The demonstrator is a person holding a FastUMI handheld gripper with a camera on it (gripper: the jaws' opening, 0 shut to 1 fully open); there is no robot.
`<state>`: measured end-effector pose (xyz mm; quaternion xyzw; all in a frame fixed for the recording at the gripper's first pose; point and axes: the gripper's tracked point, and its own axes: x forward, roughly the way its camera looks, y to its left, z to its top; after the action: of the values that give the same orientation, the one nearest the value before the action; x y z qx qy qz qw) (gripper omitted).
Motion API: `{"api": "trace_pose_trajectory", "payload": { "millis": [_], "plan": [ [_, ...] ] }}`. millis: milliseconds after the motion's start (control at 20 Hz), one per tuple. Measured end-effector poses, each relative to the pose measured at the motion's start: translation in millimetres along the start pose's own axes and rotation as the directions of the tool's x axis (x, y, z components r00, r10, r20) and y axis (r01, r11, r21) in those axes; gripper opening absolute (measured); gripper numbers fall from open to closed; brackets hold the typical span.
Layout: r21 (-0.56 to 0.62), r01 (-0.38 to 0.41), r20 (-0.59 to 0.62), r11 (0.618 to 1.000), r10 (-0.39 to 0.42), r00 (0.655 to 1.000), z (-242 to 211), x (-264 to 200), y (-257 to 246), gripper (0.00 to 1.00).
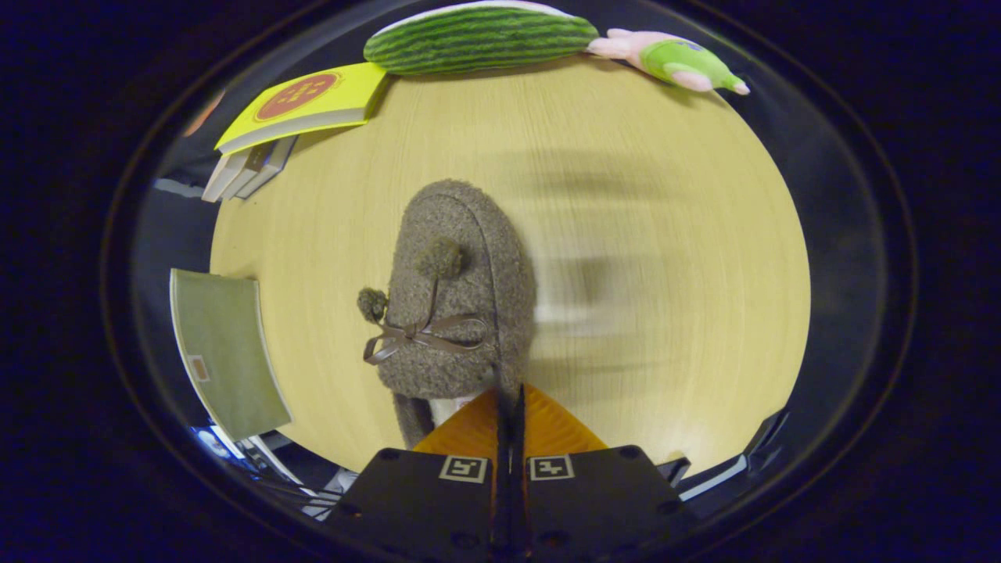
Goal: Open the storage box then place both shoes into the box .Put the left shoe in first, then the right shoe, with the right side of both shoes facing outward in a uniform manner.
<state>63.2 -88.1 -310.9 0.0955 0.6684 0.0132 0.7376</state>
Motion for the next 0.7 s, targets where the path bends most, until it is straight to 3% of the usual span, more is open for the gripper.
{"api": "trace_pose_trajectory", "payload": {
  "millis": [100,350,700],
  "plan": [
    [0.064,-0.062,-0.016,0.996,0.063,0.998,-12,-7,16,0.06],
    [0.107,-0.131,0.005,0.986,0.132,0.991,-34,-37,62,0.06],
    [0.097,-0.270,0.076,0.958,0.264,0.962,-64,-129,183,0.06]
  ]
}}
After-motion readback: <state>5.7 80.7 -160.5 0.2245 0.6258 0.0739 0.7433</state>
